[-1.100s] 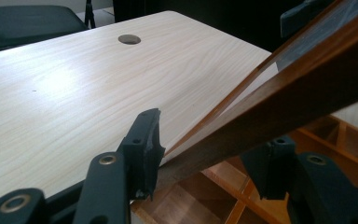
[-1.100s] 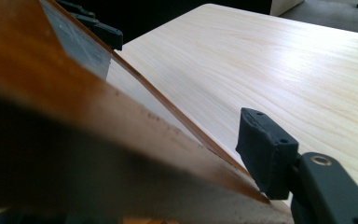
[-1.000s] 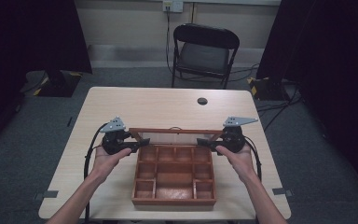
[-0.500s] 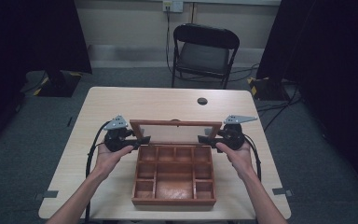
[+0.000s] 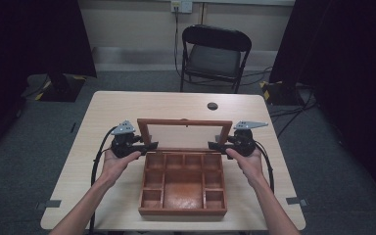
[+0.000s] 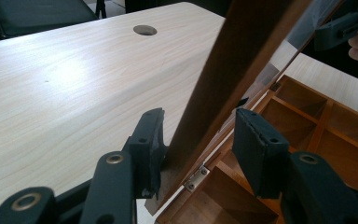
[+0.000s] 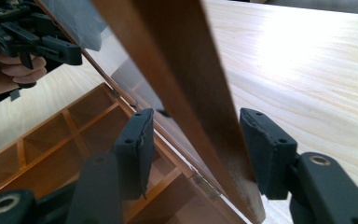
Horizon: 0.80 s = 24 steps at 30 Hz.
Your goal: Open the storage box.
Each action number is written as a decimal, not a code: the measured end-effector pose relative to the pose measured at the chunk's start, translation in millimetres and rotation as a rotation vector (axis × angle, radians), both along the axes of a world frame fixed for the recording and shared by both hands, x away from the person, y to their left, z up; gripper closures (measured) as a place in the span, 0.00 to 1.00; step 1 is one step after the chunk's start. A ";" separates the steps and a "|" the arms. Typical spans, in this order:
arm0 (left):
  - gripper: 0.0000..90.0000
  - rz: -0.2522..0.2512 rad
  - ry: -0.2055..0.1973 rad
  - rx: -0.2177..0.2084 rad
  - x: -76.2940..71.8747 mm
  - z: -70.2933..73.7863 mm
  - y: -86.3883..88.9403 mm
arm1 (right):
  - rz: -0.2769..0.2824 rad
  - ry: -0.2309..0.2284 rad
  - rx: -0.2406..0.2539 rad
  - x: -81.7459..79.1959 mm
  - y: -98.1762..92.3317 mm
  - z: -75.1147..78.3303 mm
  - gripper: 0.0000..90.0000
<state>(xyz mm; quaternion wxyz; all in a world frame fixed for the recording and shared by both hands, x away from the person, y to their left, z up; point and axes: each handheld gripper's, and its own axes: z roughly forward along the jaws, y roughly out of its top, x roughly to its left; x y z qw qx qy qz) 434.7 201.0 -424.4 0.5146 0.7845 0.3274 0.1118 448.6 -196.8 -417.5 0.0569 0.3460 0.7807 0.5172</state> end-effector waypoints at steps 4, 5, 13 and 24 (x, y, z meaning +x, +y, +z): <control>0.60 0.005 0.005 -0.005 1.6 -0.9 0.6 | -0.006 0.003 0.002 2.7 -0.7 -2.1 0.53; 0.60 0.008 0.003 -0.007 2.4 -1.3 0.7 | -0.007 0.003 0.002 3.4 -0.8 -2.6 0.54; 0.61 0.015 0.012 -0.023 7.7 -3.3 0.9 | -0.019 0.005 0.002 7.6 0.4 -5.1 0.55; 0.62 0.034 0.021 -0.014 15.2 -6.1 0.1 | -0.037 0.004 0.004 15.4 2.3 -7.9 0.55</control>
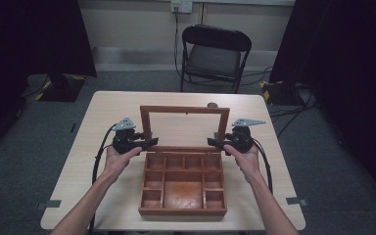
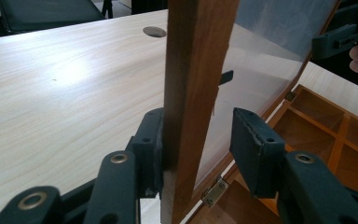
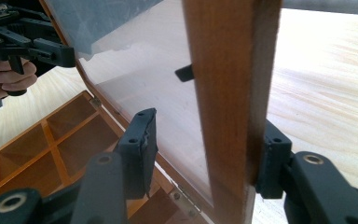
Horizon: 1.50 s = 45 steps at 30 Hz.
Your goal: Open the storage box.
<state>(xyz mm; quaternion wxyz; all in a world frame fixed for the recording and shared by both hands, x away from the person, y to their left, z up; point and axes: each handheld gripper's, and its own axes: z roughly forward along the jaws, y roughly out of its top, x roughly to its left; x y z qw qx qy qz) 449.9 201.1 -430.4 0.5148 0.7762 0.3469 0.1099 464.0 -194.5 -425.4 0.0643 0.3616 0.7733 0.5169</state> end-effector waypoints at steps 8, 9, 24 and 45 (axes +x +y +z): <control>0.62 0.001 0.006 0.003 2.6 -7.4 -0.5 | -0.005 0.002 0.000 2.3 1.4 -1.5 0.52; 0.63 0.003 0.007 0.000 2.7 -7.7 -0.4 | -0.003 0.002 0.002 2.5 1.4 -1.8 0.51; 0.64 0.013 0.014 0.010 6.3 -9.4 -0.3 | -0.018 0.018 -0.012 2.9 -0.3 -10.4 0.51; 0.63 0.043 0.053 0.004 15.9 -18.8 0.7 | -0.080 0.030 -0.026 14.3 2.9 -18.2 0.55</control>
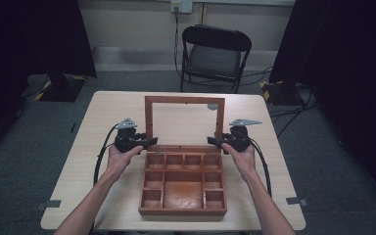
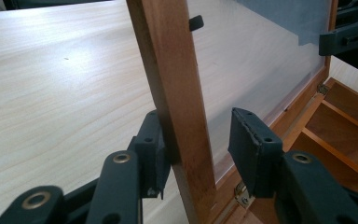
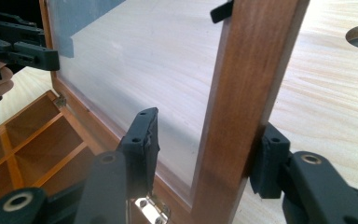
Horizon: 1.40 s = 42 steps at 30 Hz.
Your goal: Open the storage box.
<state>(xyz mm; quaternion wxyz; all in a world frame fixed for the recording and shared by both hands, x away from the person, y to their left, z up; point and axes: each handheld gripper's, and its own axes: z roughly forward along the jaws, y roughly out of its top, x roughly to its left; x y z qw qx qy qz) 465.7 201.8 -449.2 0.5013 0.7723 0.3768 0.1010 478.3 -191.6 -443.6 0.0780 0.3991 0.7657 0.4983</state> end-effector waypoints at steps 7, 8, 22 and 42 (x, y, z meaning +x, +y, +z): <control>0.61 0.003 0.016 0.003 3.4 -2.3 3.1 | -0.012 0.014 0.012 6.4 4.4 -3.8 0.51; 0.60 0.006 0.018 0.000 3.5 -2.5 3.0 | -0.012 0.009 0.011 7.2 5.4 -4.3 0.50; 0.49 0.031 0.054 0.004 8.3 -10.5 -2.1 | -0.042 0.007 -0.022 11.4 13.4 -12.7 0.37; 0.39 0.029 0.105 0.018 11.3 -22.4 2.1 | -0.073 0.057 -0.038 18.6 16.6 -28.9 0.21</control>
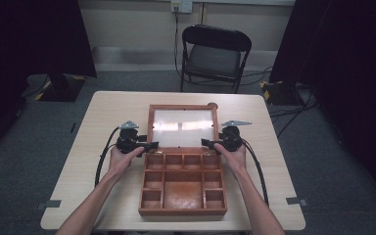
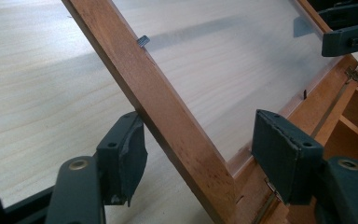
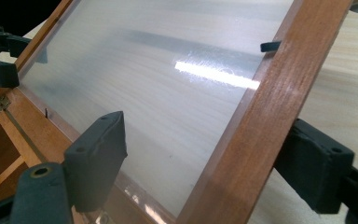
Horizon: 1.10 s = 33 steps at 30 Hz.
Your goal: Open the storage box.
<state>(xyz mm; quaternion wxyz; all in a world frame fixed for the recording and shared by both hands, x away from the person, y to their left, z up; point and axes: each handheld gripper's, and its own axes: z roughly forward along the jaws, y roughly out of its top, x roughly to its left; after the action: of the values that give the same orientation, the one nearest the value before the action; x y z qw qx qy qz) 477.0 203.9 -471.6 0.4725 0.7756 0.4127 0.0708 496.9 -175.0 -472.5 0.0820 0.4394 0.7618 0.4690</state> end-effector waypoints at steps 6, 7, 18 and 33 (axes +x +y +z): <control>0.38 0.008 0.005 -0.011 0.5 -2.6 1.5 | -0.010 0.014 -0.004 0.4 0.4 -1.4 0.20; 0.38 0.008 0.008 -0.015 0.5 -2.9 1.6 | -0.009 0.015 -0.003 0.6 0.4 -1.7 0.20; 0.38 0.014 0.048 -0.062 2.8 -8.6 5.0 | -0.016 0.033 -0.015 0.1 -0.7 -3.2 0.18; 0.37 0.023 0.039 -0.031 1.8 -11.4 5.9 | -0.026 0.132 0.041 4.1 -8.7 -14.5 0.17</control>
<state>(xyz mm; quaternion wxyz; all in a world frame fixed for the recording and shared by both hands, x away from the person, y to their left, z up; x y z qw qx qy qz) 478.8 209.8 -483.0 0.4756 0.7644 0.4319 0.0547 501.0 -183.7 -487.0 0.0286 0.4807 0.7501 0.4532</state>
